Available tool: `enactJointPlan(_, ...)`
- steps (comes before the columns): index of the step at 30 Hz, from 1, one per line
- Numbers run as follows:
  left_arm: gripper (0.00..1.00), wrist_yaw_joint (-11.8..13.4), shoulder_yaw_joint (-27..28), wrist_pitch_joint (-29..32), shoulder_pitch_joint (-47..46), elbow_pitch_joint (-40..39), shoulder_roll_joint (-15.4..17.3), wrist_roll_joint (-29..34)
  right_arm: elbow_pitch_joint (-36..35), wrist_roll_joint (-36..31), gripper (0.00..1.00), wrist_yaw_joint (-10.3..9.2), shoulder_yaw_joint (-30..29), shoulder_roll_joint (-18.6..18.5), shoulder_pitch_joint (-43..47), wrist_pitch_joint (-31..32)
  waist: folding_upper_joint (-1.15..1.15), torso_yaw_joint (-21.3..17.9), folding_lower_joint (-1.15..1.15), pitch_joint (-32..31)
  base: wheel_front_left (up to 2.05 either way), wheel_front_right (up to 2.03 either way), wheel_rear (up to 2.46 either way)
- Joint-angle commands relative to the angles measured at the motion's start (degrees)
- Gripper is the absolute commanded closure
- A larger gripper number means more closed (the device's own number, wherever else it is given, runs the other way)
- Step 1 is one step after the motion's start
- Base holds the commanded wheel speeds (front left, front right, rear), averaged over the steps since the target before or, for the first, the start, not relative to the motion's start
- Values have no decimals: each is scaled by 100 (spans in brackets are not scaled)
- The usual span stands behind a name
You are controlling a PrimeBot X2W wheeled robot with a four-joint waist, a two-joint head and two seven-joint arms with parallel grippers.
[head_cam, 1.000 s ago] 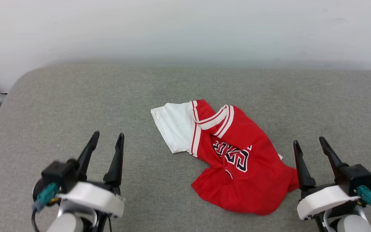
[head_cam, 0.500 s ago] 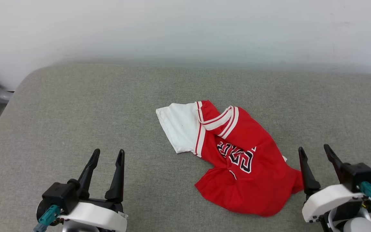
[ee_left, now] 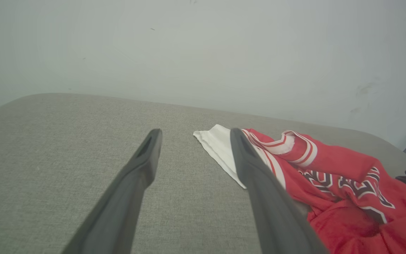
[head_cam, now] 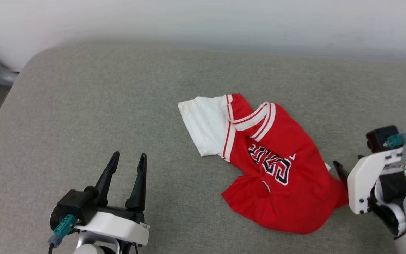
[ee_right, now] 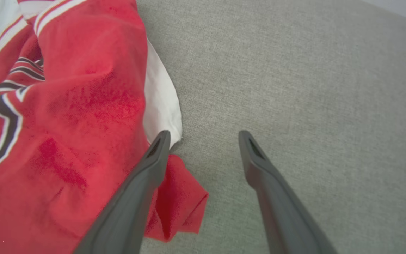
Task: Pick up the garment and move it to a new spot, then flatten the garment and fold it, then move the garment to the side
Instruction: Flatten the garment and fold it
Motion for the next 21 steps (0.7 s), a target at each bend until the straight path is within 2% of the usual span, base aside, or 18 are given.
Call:
enactJointPlan(1, 0, -29, -9, -15, -92, 14, -25, 46, -8, 125, 0, -7, 70, -73, -121, 126, 0, 122, 0, 142, 0, 0, 0)
enactJointPlan(7, 0, -69, -37, -15, -282, 43, -134, 86, 173, 461, 0, -6, 461, -506, -468, 729, 0, 384, 0, 486, 0, 0, 0)
enactJointPlan(17, 0, -84, -50, -15, -485, 144, -227, 124, 748, 649, 0, -2, 1290, -861, -606, 694, 0, 784, 0, 807, 0, 0, 0)
enactJointPlan(18, 0, -85, -47, -15, -488, 148, -233, 123, 826, 633, 44, 3, 1368, -895, -601, 681, 0, 797, 0, 807, 0, 0, 0)
enactJointPlan(19, 0, -86, -59, -15, -486, 154, -237, 122, 898, 609, 100, 3, 1423, -914, -589, 638, 0, 806, 0, 801, 0, 0, 0)
enactJointPlan(21, 0, -87, -40, -15, -450, 174, -213, 114, 1025, 611, 100, -2, 1448, -938, -575, 522, 0, 790, 0, 749, 0, 0, 0)
